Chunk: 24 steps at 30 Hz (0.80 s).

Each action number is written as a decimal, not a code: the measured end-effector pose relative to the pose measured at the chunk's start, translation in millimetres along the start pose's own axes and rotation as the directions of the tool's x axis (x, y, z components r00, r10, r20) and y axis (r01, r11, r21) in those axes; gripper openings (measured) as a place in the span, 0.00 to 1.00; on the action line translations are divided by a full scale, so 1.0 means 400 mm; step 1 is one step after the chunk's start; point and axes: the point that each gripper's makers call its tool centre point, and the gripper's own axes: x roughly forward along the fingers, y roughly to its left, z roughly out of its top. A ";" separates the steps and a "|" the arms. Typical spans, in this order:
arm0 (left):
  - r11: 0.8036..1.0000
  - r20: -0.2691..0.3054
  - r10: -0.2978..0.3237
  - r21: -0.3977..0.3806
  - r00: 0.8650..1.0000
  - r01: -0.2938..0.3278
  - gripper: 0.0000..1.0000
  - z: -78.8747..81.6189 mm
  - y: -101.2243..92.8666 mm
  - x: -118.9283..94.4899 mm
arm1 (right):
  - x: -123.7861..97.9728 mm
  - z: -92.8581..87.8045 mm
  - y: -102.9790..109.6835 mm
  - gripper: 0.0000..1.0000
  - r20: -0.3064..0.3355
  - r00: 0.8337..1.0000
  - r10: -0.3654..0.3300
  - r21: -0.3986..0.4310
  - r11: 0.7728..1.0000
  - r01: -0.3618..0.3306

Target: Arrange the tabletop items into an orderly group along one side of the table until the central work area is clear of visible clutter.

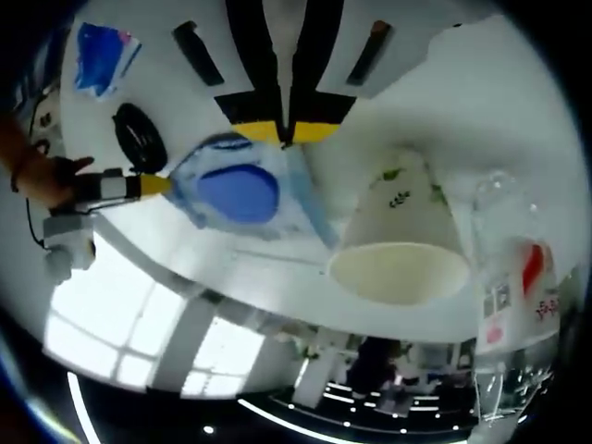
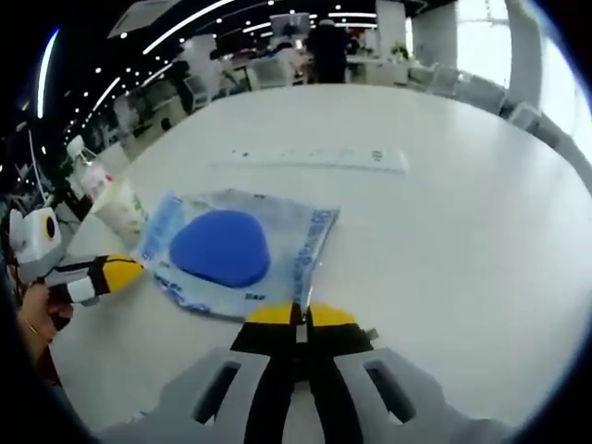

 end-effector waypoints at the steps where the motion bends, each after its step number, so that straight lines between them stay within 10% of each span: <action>1: 1.000 0.000 0.000 0.005 1.000 0.000 0.00 0.000 0.001 0.000 | 0.002 -0.002 0.000 0.05 -0.004 1.000 -0.001 -0.004 1.000 0.001; 24: 0.991 -0.021 0.049 0.124 0.999 -0.046 0.39 0.029 0.001 -0.073 | -0.109 0.067 0.054 0.53 0.125 0.992 0.021 0.104 0.994 -0.035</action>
